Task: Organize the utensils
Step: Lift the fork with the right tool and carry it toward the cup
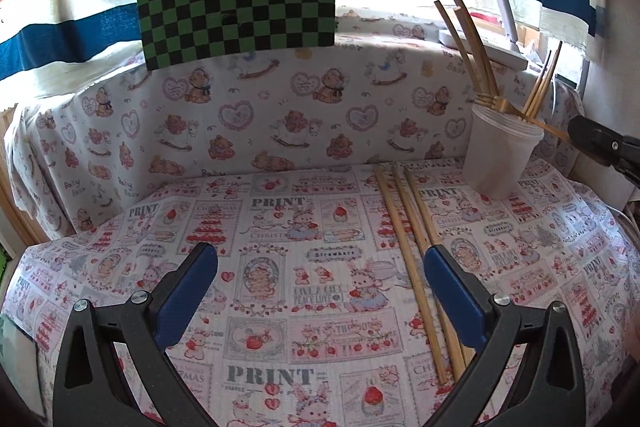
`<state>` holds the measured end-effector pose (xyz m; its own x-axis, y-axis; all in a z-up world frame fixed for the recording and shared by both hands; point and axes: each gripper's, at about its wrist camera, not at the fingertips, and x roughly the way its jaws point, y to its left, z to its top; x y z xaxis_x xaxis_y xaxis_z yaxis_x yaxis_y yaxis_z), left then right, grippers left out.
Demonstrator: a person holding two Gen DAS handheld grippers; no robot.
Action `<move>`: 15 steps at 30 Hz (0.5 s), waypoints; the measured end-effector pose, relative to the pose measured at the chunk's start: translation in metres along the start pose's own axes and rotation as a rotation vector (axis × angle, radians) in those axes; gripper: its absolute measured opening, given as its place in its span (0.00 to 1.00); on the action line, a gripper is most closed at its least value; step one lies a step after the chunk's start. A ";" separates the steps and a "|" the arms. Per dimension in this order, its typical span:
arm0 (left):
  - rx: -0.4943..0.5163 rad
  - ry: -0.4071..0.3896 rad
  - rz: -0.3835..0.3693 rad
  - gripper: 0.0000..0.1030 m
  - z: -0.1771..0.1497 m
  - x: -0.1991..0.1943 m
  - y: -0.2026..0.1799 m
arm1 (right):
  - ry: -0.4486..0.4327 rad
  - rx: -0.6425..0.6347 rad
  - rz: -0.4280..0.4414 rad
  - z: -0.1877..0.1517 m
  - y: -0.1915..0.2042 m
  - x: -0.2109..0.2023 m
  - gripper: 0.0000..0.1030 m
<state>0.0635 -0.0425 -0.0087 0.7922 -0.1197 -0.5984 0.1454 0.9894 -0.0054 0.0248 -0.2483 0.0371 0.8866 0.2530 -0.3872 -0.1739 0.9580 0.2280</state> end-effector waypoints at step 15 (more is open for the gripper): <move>0.056 0.161 -0.103 0.67 -0.010 0.013 -0.025 | 0.022 0.010 -0.019 -0.002 -0.003 0.007 0.02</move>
<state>0.0649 -0.0676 -0.0243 0.6671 -0.2011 -0.7174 0.2576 0.9657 -0.0311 0.0304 -0.2486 0.0316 0.8803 0.2373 -0.4109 -0.1523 0.9615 0.2289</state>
